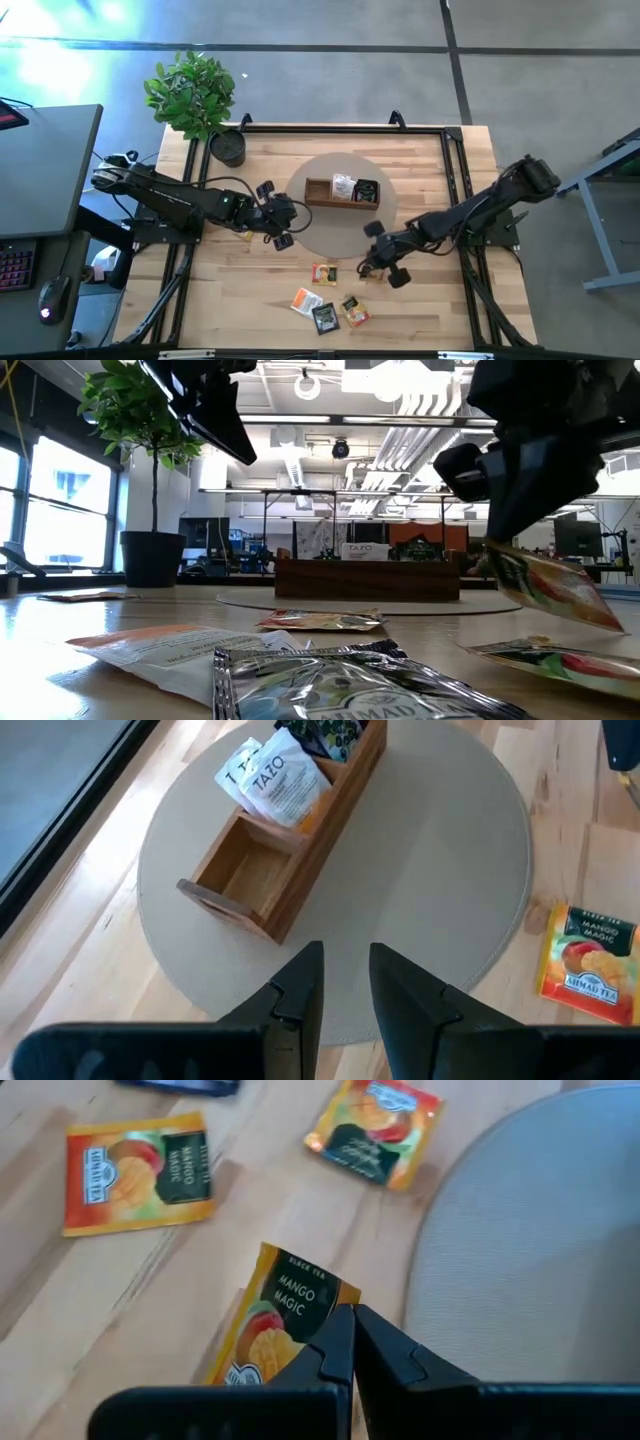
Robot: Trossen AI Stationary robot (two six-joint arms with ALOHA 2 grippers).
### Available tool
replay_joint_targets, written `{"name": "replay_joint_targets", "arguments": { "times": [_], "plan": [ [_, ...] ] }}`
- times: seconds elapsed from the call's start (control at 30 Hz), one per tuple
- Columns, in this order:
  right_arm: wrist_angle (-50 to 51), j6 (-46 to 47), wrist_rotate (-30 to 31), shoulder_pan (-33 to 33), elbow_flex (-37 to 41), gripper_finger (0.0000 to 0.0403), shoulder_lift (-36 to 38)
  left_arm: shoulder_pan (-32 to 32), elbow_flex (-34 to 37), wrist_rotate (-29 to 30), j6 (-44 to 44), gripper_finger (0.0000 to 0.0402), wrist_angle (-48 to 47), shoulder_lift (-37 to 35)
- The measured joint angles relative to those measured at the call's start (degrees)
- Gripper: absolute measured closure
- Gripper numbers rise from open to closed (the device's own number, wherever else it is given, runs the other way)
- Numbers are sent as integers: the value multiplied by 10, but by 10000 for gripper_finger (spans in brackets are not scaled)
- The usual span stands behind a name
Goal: Pick & Place Tea
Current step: Put the yellow tea bag into the left section of the wooden organizer
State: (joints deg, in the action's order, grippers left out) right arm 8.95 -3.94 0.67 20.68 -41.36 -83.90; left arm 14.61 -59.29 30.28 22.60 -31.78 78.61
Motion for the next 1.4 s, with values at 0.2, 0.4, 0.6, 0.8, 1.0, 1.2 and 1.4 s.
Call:
{"name": "replay_joint_targets", "arguments": {
  "times": [0.2, 0.4, 0.6, 0.8, 1.0, 1.2, 1.4],
  "plan": [
    [-5, -13, 30, -14, 0, 402, -2, 0, 0, 0, 0, 318, -1, 0],
    [-36, -17, 78, -49, 0, 402, -2, 0, 0, 0, 1, 318, -1, 0],
    [-93, -73, 121, -100, -1, 403, -2, 0, 0, 0, 1, 318, -1, 0],
    [-137, -148, 188, -172, -1, 403, -2, 0, 0, 0, 1, 318, -1, 0],
    [-186, -163, 98, -234, -2, 403, -1, 0, 0, 0, 2, 318, -1, 0],
    [-171, -156, -114, -251, -2, 384, -1, 0, 0, 0, 2, 318, -1, 0],
    [-274, -190, -137, -238, -2, 310, -54, 0, 0, -1, 2, 318, 3, 0]
  ]
}}
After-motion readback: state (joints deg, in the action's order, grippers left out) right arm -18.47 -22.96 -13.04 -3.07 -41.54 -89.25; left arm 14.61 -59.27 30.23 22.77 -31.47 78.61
